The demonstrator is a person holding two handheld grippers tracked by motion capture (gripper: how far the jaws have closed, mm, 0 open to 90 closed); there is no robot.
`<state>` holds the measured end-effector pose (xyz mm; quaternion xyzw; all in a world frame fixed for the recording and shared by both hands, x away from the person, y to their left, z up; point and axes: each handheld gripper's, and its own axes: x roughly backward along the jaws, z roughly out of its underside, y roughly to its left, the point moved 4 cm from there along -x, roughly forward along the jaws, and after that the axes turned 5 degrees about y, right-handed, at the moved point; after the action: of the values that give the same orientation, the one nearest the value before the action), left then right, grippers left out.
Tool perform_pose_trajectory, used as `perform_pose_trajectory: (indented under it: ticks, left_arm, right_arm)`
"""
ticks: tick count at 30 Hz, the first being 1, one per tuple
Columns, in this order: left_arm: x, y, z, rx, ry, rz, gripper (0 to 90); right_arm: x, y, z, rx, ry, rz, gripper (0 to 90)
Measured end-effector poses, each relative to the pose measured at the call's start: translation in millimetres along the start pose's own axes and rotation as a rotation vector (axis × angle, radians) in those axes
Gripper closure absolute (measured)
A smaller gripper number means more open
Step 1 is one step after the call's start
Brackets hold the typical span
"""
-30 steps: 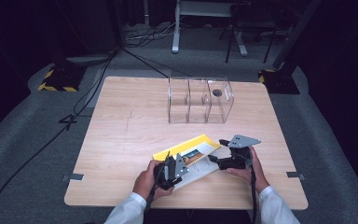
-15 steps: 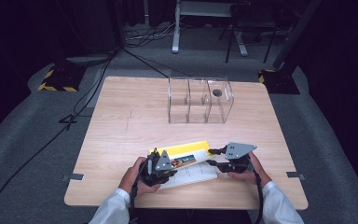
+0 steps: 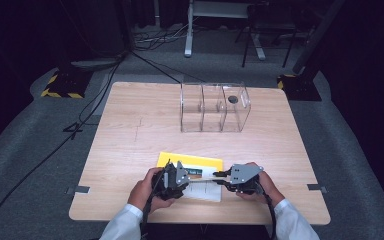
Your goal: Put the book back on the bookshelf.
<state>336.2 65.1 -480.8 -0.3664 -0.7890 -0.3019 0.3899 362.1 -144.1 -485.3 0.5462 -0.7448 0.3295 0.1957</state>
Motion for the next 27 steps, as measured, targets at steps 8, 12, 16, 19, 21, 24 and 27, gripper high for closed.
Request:
perform_pose_trajectory:
  ticks: [8, 12, 16, 19, 21, 24, 27]
  left_arm:
    - [-12.2, -8.7, -11.1, 0.023, -0.021, -0.029, 42.9]
    - [-15.9, -9.7, -13.3, 0.01, -0.015, -0.106, 54.1]
    - [-14.1, -5.0, -11.8, 0.012, -0.048, -0.081, 63.7]
    - [-13.7, -4.5, -10.8, -0.003, -0.061, -0.076, 67.3]
    - [-13.8, -8.3, -10.9, -0.033, -0.05, -0.106, 70.6]
    - [-13.7, -10.5, -11.3, -0.077, -0.047, -0.132, 74.1]
    - [-11.5, -9.8, -11.2, -0.088, -0.059, -0.142, 76.5]
  right_arm:
    - [-3.2, 3.3, -7.2, -0.041, -0.012, 0.002, 77.8]
    - [-3.9, 3.3, -8.7, -0.051, -0.023, 0.008, 76.6]
    - [-3.3, 3.2, -8.3, -0.067, -0.035, 0.009, 75.0]
    - [-3.1, 1.9, -8.8, -0.089, -0.051, 0.015, 72.3]
    - [-2.8, 1.5, -8.1, -0.106, -0.061, 0.013, 69.9]
    - [-0.8, -0.3, -5.3, -0.133, -0.064, 0.015, 66.0]
    - [5.1, -5.7, -0.6, -0.181, -0.075, 0.037, 58.6]
